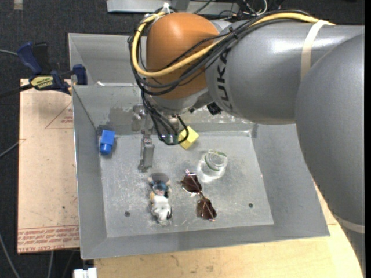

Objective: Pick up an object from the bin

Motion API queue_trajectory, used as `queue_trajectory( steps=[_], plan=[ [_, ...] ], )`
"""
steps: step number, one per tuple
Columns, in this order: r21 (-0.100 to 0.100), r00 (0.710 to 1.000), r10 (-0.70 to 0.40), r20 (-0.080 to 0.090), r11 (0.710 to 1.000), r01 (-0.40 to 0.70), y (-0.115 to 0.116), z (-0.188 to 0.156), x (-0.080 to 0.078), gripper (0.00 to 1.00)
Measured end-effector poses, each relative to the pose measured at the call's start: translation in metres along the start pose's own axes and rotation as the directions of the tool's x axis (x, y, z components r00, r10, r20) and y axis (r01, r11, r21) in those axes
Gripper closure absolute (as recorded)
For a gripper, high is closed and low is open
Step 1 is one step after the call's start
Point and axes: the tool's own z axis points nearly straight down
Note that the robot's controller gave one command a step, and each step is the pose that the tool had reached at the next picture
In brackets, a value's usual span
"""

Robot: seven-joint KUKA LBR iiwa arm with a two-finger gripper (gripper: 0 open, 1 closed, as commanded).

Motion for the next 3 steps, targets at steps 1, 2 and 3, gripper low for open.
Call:
queue_trajectory(
  steps=[1,2,3],
  plan=[
    [-0.002,1.0,0.004,0.008,1.0,-0.004,-0.001,-0.005,-0.002,0.0],
    [0.0,0.991,-0.13,0.01,0.992,0.13,-0.019,0.044,0.012,0.0],
    [0.002,0.895,-0.446,0.007,0.895,0.446,-0.056,0.058,0.048,0.0]
  ],
)
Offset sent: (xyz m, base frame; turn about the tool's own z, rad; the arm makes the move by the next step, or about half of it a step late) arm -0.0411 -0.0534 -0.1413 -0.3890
